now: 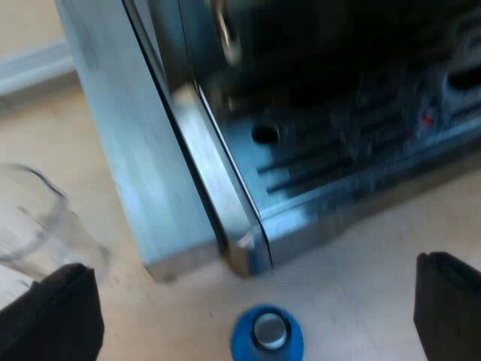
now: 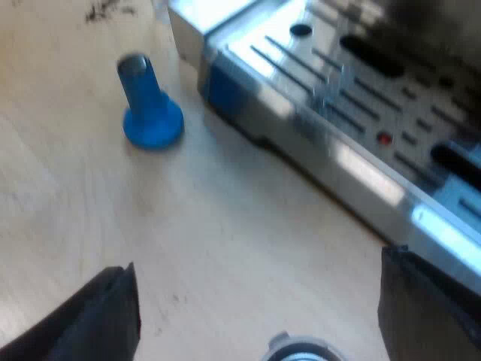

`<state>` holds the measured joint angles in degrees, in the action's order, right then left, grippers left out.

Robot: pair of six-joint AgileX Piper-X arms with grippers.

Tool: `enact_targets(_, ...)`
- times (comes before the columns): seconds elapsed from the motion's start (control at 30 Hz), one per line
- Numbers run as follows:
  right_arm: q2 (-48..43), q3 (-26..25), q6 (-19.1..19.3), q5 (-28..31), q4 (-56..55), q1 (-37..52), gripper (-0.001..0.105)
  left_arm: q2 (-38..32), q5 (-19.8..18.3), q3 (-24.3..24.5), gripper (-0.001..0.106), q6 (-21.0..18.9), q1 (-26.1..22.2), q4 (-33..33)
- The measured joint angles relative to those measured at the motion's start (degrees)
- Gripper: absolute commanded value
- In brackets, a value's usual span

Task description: Grind coffee beans and then tamp

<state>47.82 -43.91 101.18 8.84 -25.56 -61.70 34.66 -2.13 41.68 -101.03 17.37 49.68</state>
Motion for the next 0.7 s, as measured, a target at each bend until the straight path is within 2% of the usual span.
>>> enact_targets(0.13,0.0,-7.0,0.0,0.0,-7.5,4.1,0.067,-5.6,0.5,5.3,0.085,0.2,0.0,-0.1)
enact_targets(0.33,0.0,-14.2,0.1,0.0,-15.3,13.1,0.067,-4.6,0.5,13.9,0.085,0.2,-0.7,-0.4)
enact_targets(0.47,0.0,-17.8,0.1,-1.7,-19.5,21.7,0.067,-3.5,0.5,16.4,0.085,0.2,-2.5,-0.2)
enact_targets(0.6,-0.1,-19.3,0.1,-7.1,-22.5,33.4,0.067,0.8,-4.0,19.3,0.085,0.2,-12.0,0.4)
enact_targets(0.7,-0.1,-19.2,0.0,-11.1,-25.3,41.8,0.067,2.6,-4.7,19.3,0.085,-0.8,-15.1,1.0)
